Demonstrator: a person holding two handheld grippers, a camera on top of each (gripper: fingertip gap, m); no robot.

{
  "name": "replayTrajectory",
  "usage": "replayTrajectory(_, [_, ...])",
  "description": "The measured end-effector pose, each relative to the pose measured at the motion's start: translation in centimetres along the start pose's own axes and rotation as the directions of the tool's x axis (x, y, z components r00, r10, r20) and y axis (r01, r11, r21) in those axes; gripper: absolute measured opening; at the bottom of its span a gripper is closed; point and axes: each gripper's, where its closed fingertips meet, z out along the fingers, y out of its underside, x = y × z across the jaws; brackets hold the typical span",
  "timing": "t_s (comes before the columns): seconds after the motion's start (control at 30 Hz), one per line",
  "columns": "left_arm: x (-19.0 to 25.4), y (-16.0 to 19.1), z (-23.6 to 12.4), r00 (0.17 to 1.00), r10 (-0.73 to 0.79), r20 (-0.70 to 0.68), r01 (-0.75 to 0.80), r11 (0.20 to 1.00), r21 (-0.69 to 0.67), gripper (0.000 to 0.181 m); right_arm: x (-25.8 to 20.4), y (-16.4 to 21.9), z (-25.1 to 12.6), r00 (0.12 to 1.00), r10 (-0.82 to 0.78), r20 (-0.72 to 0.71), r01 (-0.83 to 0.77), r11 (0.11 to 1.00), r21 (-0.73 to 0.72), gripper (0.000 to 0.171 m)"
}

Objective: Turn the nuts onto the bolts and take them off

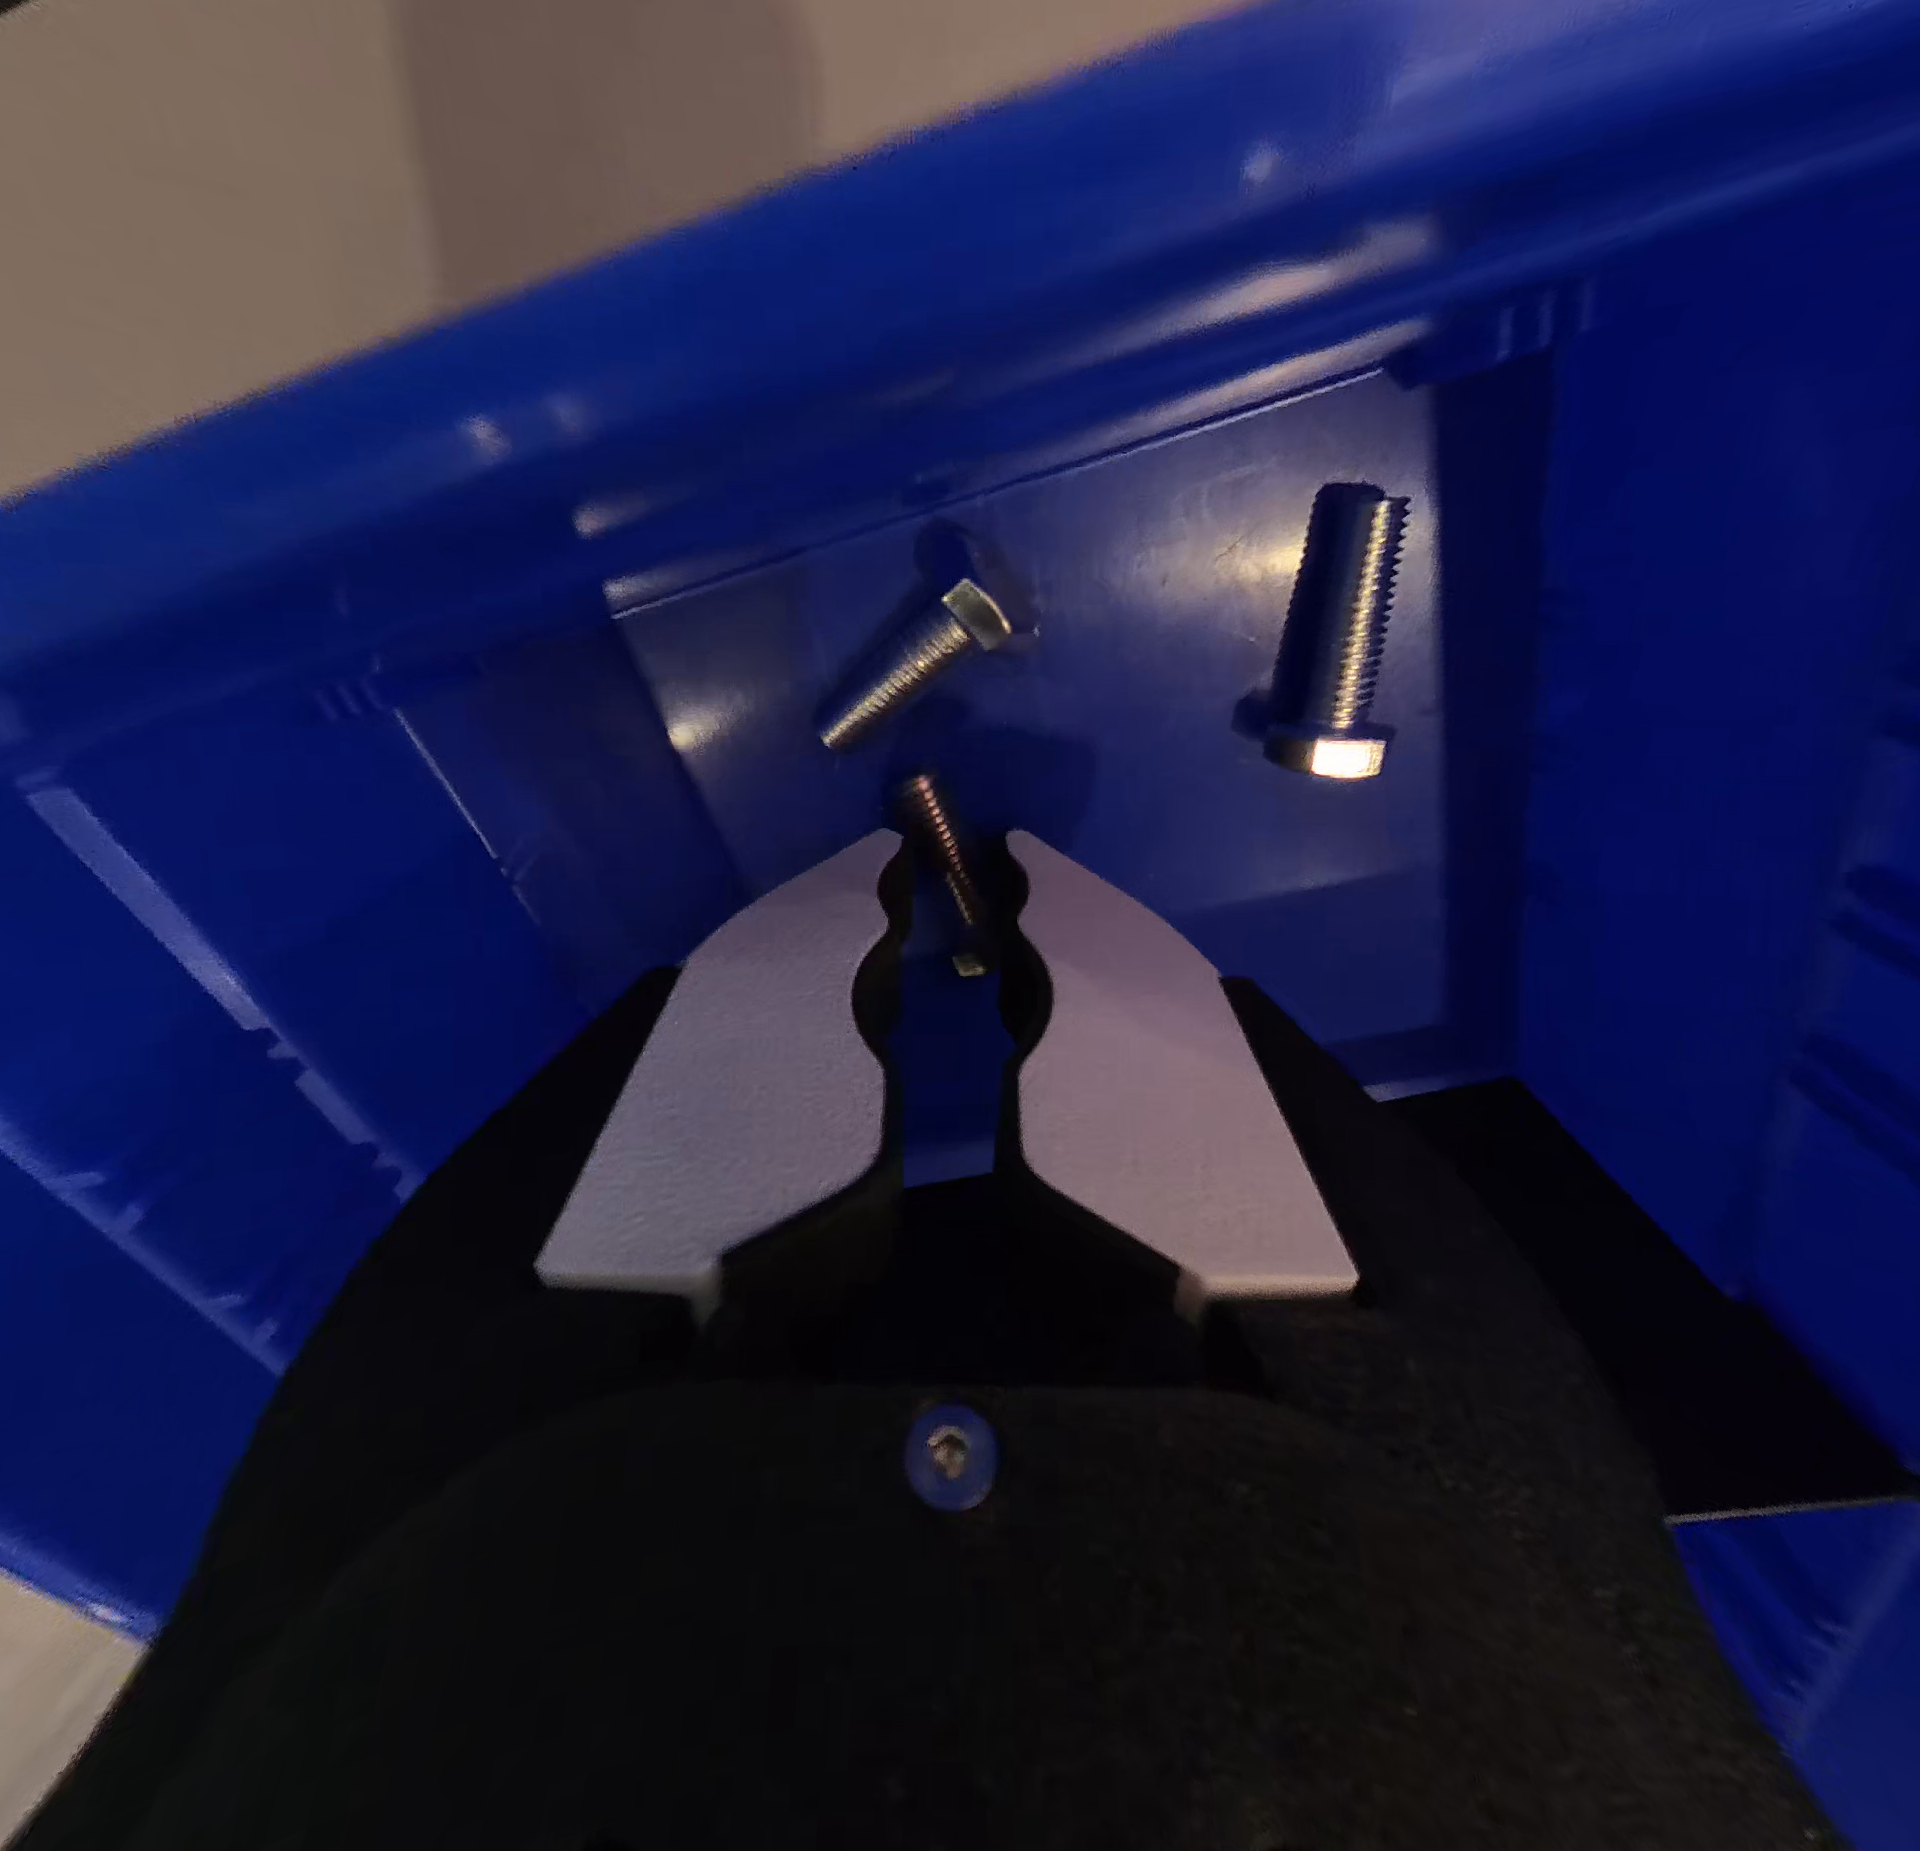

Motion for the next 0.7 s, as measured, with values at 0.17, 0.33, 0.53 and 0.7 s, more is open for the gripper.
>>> replayTrajectory(0.17, [-1.1, -1.3, -3.2, 0.997, 0.031, 0.071, -0.042, 0.987, 0.153, 0.01, 0.1, -0.5, -0.3, 1.0, 0.005, -0.01, -0.005, 1.0, 0.029, 0.023])
replayTrajectory(0.33, [6.4, -3.1, -14.0, 0.97, 0.227, -0.092, -0.133, 0.805, 0.578, 0.01, -1.6, -4.1, -1.4, 0.999, -0.041, -0.003, 0.041, 0.979, 0.2, 0.022])
replayTrajectory(0.53, [23.4, 2.8, -25.7, 0.672, 0.715, -0.193, -0.154, 0.39, 0.908, 0.009, -15.5, -12.5, -6.9, 0.808, -0.364, 0.463, -0.082, 0.709, 0.7, 0.023])
replayTrajectory(0.7, [30.4, 5.8, -27.4, 0.513, 0.843, -0.162, -0.164, 0.281, 0.946, 0.009, -19.2, -13.8, -11.1, 0.624, -0.465, 0.628, -0.33, 0.572, 0.751, 0.023])
